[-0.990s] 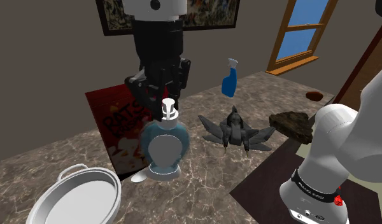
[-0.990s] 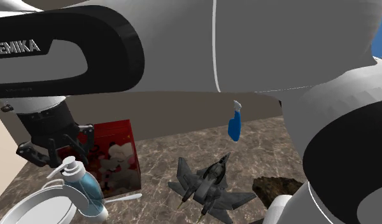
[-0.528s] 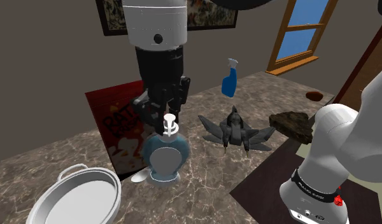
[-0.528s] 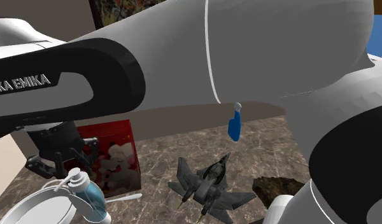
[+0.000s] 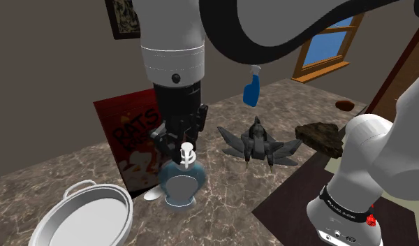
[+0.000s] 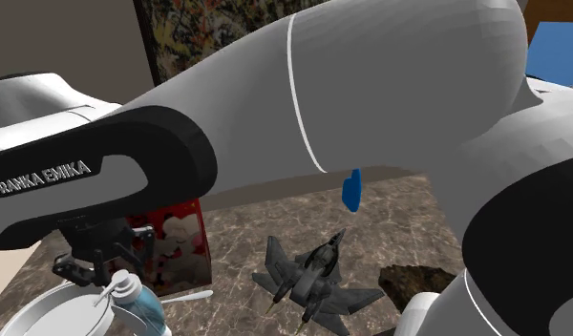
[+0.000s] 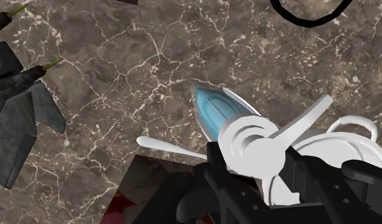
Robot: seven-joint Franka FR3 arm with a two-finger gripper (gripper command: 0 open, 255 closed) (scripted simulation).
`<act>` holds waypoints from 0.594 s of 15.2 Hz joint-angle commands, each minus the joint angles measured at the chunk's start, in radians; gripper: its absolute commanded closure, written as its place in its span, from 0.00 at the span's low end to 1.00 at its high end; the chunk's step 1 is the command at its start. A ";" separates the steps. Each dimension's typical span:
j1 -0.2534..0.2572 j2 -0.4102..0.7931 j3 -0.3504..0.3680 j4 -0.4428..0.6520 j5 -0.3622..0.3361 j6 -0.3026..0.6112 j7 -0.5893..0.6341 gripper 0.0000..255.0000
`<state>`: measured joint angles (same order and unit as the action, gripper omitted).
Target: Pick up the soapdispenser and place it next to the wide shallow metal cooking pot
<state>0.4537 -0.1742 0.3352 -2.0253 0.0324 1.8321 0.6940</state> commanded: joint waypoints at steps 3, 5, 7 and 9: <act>0.000 0.007 0.002 -0.045 -0.002 0.052 0.001 1.00; 0.001 0.011 0.003 -0.062 -0.002 0.073 0.002 1.00; 0.001 0.011 0.003 -0.062 -0.002 0.073 0.002 1.00; 0.001 0.011 0.003 -0.062 -0.002 0.073 0.003 1.00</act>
<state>0.4543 -0.1636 0.3378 -2.0859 0.0298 1.9047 0.6966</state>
